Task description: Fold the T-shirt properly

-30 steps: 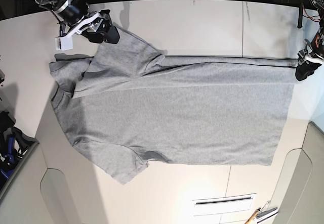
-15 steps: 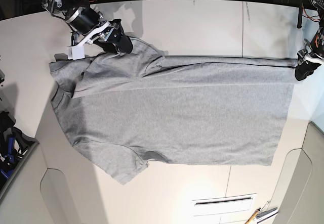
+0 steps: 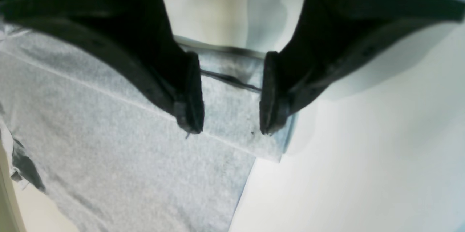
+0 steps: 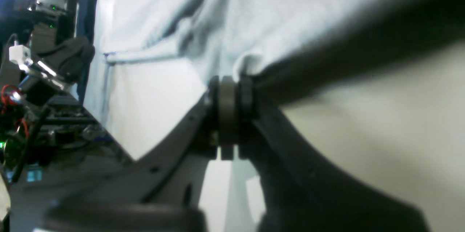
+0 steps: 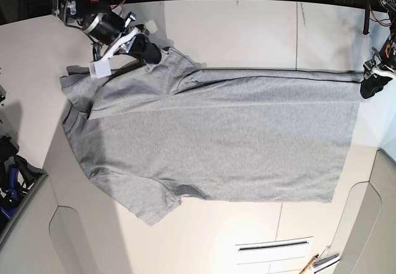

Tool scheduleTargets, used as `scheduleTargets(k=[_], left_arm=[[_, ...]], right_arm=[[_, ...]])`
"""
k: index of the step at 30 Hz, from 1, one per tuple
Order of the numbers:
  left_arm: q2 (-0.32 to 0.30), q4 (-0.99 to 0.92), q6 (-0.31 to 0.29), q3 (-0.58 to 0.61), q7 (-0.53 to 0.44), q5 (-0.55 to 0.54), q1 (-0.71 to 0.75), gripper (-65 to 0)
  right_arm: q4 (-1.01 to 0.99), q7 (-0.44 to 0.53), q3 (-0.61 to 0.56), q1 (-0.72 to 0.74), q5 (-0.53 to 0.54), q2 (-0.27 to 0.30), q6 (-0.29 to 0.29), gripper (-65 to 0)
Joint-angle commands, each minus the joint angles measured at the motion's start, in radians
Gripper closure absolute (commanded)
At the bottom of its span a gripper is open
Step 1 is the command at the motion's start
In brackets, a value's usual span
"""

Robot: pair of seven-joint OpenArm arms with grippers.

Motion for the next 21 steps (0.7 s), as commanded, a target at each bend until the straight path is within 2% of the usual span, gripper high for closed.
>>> scheduleTargets(k=[1, 8, 16, 21], left_arm=[[-0.021, 0.014, -0.011, -0.008, -0.014, -0.016, -0.003, -28.8], [-0.021, 0.014, -0.011, -0.008, -0.014, -0.016, -0.003, -28.8], [-0.021, 0.014, -0.011, -0.008, -0.014, -0.016, -0.003, -28.8], [-0.021, 0.014, -0.011, -0.008, -0.014, -0.016, -0.003, -28.8]], right_arm=[[0.021, 0.022, 0.0, 0.034, 0.021, 0.002, 0.01, 0.0], [0.021, 0.04, -0.048, 0.205, -0.093, 0.002, 0.009, 0.0], [0.017, 0.143, -0.155, 0.355, -0.334, 0.003, 0.007, 0.0], [0.016, 0.182, -0.167, 0.408, -0.436, 0.003, 0.0, 0.0]])
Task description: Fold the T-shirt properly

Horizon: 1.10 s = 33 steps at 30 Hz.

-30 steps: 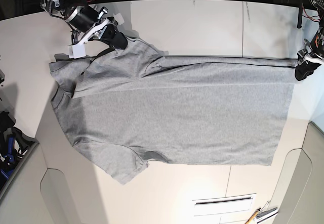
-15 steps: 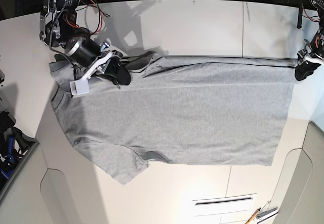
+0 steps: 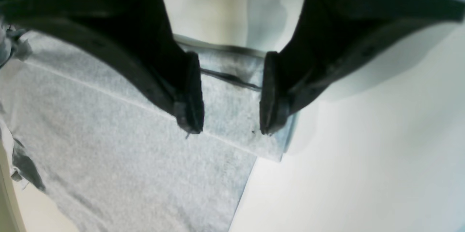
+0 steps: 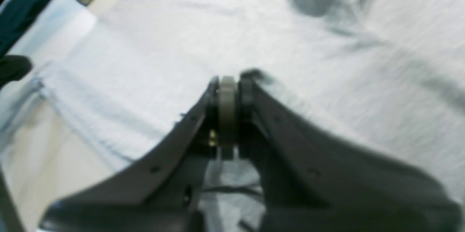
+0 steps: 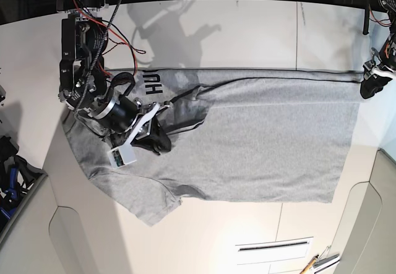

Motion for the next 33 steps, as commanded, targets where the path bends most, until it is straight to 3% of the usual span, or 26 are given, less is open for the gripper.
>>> scheduleTargets(k=[1, 5, 11, 14, 18, 19, 21, 22, 25, 27, 31, 33], left_arm=[[-0.023, 0.014, -0.011, -0.008, -0.014, -0.017, -0.003, -28.8], [-0.023, 0.014, -0.011, -0.008, -0.014, -0.017, -0.003, -28.8], [-0.023, 0.014, -0.012, -0.008, -0.014, -0.017, -0.003, -28.8], [-0.023, 0.014, -0.011, -0.008, -0.014, -0.017, -0.003, -28.8], [-0.023, 0.014, -0.012, -0.008, -0.018, -0.018, -0.006, -28.8], [-0.023, 0.014, -0.014, -0.008, -0.022, -0.018, -0.006, -28.8], [-0.023, 0.015, -0.063, -0.008, -0.026, -0.018, -0.008, -28.8], [-0.023, 0.016, -0.081, -0.008, -0.026, -0.019, -0.009, -28.8], [-0.023, 0.029, -0.084, -0.008, 0.0, -0.042, -0.008, -28.5], [-0.022, 0.049, -0.096, -0.006, 0.011, -0.043, -0.008, -22.6], [-0.023, 0.069, -0.111, 0.014, 0.015, -0.01, -0.011, -2.4], [-0.023, 0.069, -0.111, 0.04, 0.003, 0.04, -0.011, 0.0]], right_arm=[[0.014, 0.043, 0.001, 0.024, -0.002, 0.001, -0.007, 0.0], [0.014, 0.135, 0.001, 0.029, -0.036, 0.002, -0.036, -1.6], [0.014, 0.139, 0.003, 0.029, -0.036, 0.002, -0.037, -16.9], [0.014, 0.137, 0.014, 0.029, -0.036, 0.002, -0.037, -21.1], [0.014, 0.036, 0.056, 0.029, -0.035, 0.002, -0.037, -20.2], [0.014, -0.003, 0.073, 0.029, -0.034, 0.002, -0.037, -16.7], [0.014, -0.081, 0.117, 0.028, -0.031, 0.002, -0.038, -3.0], [0.014, -0.11, 0.142, 0.026, -0.031, 0.002, -0.037, 0.0], [0.014, -0.132, 0.229, 0.014, 0.014, 0.011, -0.036, 0.0], [0.014, -0.131, 0.292, -0.001, 0.067, 0.019, -0.032, 0.0], [0.014, -0.13, 0.397, -0.033, 0.088, 0.03, -0.032, 0.0], [0.014, -0.126, 0.428, -0.053, 0.078, 0.035, -0.029, 0.0]])
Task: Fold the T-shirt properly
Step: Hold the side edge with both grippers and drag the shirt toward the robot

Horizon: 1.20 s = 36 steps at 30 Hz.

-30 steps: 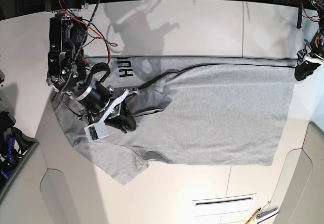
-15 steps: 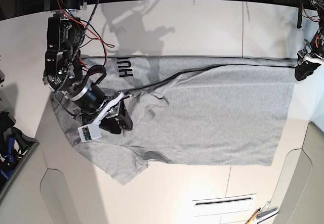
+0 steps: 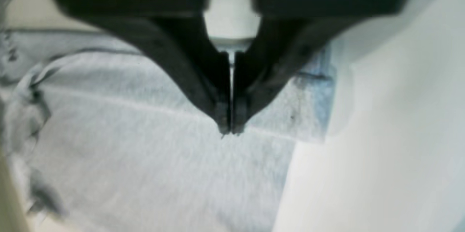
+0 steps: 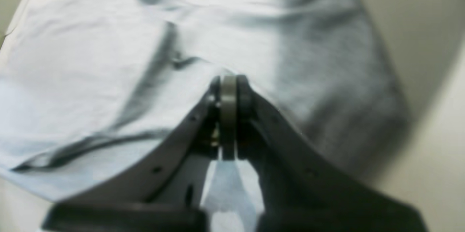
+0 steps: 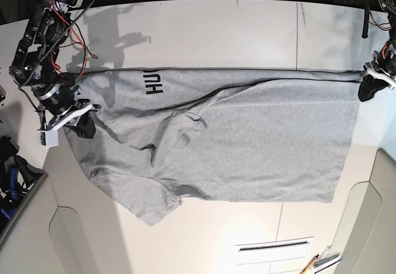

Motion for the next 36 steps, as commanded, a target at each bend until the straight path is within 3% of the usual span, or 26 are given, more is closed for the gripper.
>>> scheduleTargets(k=[1, 4, 9, 13, 23, 36], left_arm=[[-0.02, 0.016, -0.017, 0.015, -0.036, 0.013, -0.006, 0.0], [-0.02, 0.016, -0.011, 0.097, -0.113, 0.129, -0.013, 0.0], [-0.02, 0.016, 0.155, 0.243, -0.147, 0.347, -0.051, 0.0], [-0.02, 0.015, 0.216, 0.291, -0.144, 0.415, -0.047, 0.0], [-0.023, 0.015, 0.243, 0.287, -0.053, 0.401, -0.015, 0.0], [-0.022, 0.066, 0.243, 0.287, -0.024, 0.364, 0.224, 0.0]], right_arm=[[0.014, 0.026, 0.01, 0.002, 0.007, 0.008, 0.011, 0.0], [0.014, 0.03, 0.01, -0.027, -0.012, 0.008, 0.01, 0.0], [0.013, 0.067, 0.002, -0.054, -0.101, 0.011, 0.007, 0.0], [0.001, 0.088, -0.018, -0.098, -0.135, 0.029, 0.006, 0.0], [-0.034, 0.057, -0.033, -0.235, -0.106, 0.102, 0.006, 0.0], [-0.031, -0.049, -0.031, -0.37, 0.04, 0.216, 0.007, 0.0]])
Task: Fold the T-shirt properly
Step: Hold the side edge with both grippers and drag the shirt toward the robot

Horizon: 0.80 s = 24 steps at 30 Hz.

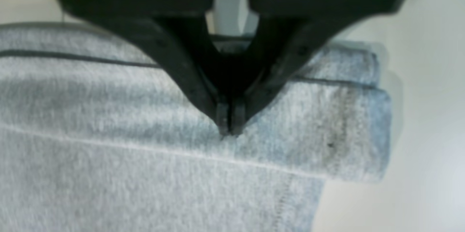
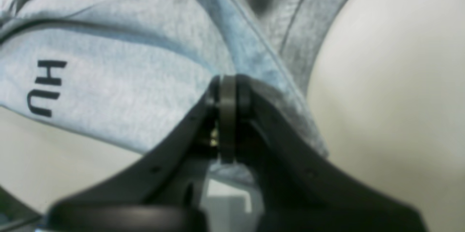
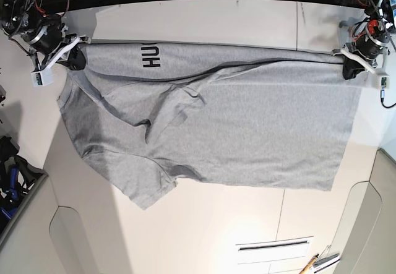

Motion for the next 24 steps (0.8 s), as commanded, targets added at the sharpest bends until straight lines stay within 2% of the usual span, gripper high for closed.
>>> scheduleTargets(k=[1, 6, 9, 13, 19, 24], left_arm=[[-0.001, -0.001, 0.031, 0.007, 0.149, 0.067, 0.052, 0.0], [0.002, 0.108, 0.032, 0.006, 0.15, 0.063, 0.144, 0.0], [0.005, 0.171, 0.07, 0.003, 0.152, 0.065, 0.184, 0.0], [0.031, 0.206, 0.075, -0.031, 0.169, 0.068, 0.206, 0.0], [0.098, 0.206, 0.033, -0.134, 0.198, 0.064, 0.218, 0.0], [0.101, 0.206, 0.01, -0.171, 0.201, 0.048, 0.227, 0.0]], right_arm=[[0.003, -0.061, 0.005, -0.012, -0.034, 0.018, -0.014, 0.0], [0.003, -0.089, 0.005, -0.021, -0.019, 0.025, -0.014, 0.0], [0.004, -0.092, 0.005, -0.023, -0.018, 0.025, -0.014, 0.0], [0.005, -0.132, 0.005, -0.025, -0.005, 0.025, -0.014, 0.0], [0.03, -0.156, 0.008, -0.067, 0.003, 0.025, -0.01, 0.0], [0.07, -0.158, 0.026, -0.137, 0.004, 0.038, -0.01, 0.0]])
